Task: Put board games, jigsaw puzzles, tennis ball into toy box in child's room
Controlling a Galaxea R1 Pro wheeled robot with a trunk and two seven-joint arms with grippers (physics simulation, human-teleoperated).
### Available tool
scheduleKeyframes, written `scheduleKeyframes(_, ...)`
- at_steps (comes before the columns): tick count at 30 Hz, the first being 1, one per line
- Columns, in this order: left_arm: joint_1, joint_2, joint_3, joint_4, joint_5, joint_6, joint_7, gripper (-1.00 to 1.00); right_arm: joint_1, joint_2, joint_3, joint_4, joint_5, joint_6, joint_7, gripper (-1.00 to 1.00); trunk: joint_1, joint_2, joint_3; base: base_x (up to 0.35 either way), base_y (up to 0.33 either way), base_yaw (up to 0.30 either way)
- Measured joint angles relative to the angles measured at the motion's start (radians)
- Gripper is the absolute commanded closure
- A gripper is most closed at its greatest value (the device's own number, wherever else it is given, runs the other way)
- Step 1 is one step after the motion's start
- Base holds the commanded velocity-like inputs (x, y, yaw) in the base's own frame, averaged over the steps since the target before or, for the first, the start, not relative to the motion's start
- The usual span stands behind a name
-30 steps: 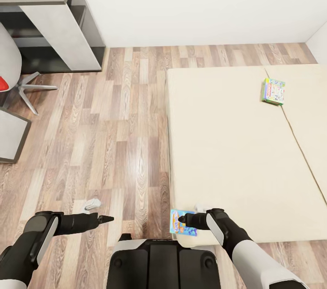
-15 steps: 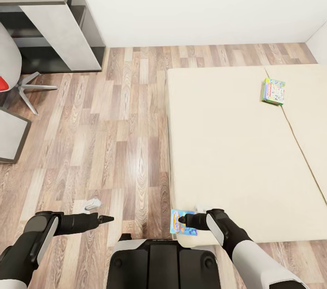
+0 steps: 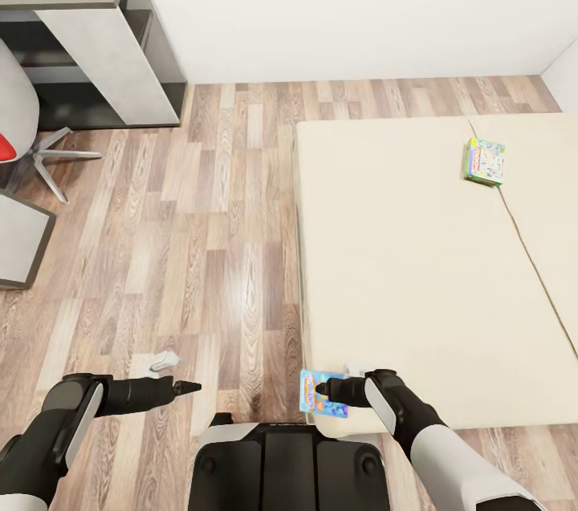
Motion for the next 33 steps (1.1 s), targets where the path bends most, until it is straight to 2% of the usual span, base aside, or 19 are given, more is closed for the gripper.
scheduleKeyframes(22, 0.000, 0.001, 0.000, 0.000, 0.000, 0.000, 0.000, -1.00, 0.000, 0.000, 0.000, -0.001, 0.000, 0.000, 0.000, -1.00, 0.000, 0.000, 0.001, 0.000, 0.000, 0.000)
scheduleKeyframes(33, 0.000, 0.001, 0.000, 0.000, 0.000, 0.000, -0.001, -1.00, 0.000, 0.000, 0.000, -0.002, -0.002, 0.000, 0.000, -1.00, 0.000, 0.000, 0.015, 0.000, 0.000, 0.000)
